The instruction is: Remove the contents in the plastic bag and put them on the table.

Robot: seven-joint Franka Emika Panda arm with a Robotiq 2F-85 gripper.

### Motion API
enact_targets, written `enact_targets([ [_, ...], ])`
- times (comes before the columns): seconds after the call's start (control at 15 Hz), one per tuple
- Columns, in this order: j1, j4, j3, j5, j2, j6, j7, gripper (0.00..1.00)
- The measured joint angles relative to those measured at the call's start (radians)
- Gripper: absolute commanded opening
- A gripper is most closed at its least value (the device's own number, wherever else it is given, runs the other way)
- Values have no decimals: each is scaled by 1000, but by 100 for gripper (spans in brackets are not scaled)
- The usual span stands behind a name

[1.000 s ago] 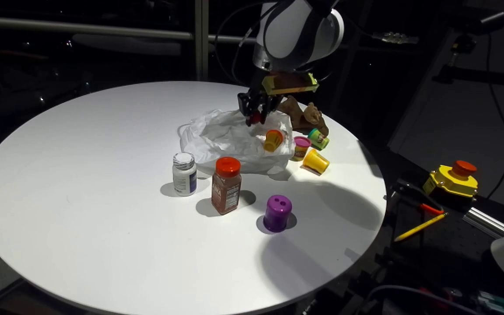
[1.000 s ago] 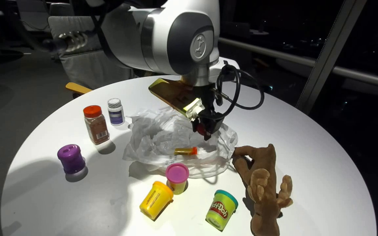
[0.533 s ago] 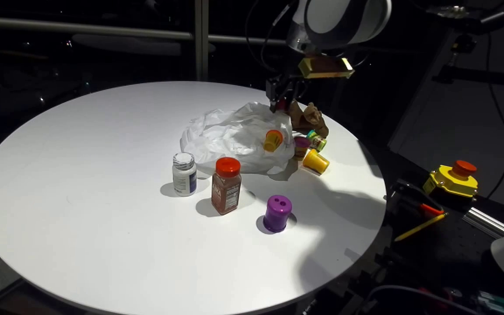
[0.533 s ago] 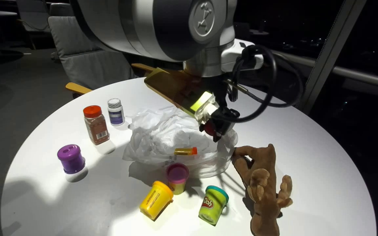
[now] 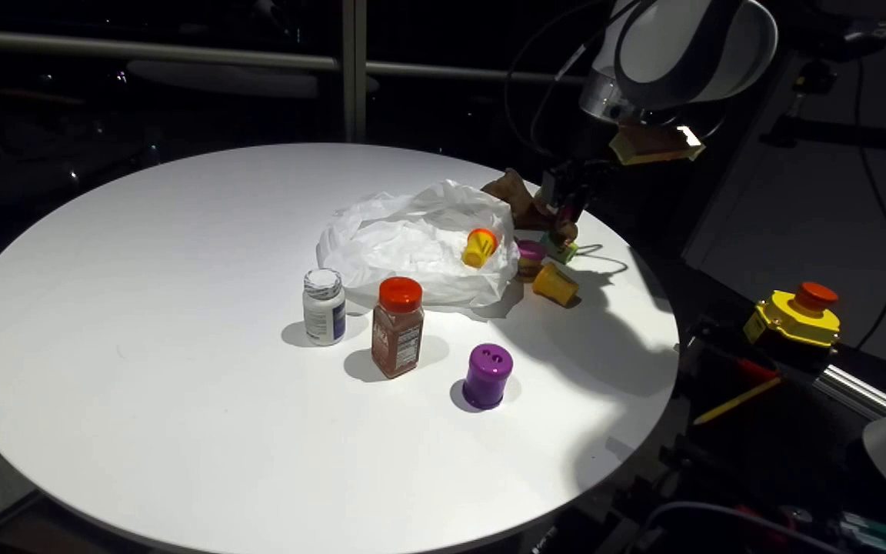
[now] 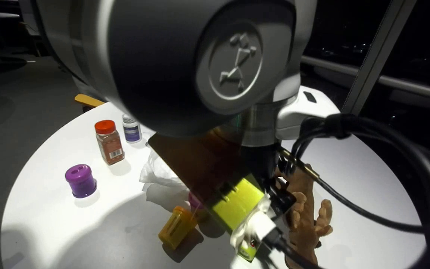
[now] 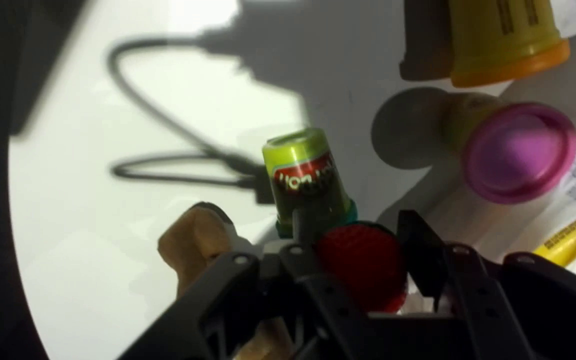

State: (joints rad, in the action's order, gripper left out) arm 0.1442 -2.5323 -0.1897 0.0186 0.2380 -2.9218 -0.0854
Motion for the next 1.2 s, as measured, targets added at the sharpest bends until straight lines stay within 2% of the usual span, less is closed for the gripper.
enact_targets([
  [0.27, 26, -32, 1, 1, 19, -13, 77, 22],
  [0.6, 29, -64, 1, 18, 41, -56, 144, 22],
  [0.87, 35, -110, 11, 25, 52, -44, 222, 22],
  [1.2, 27, -111, 5, 77, 111, -30, 229, 22],
])
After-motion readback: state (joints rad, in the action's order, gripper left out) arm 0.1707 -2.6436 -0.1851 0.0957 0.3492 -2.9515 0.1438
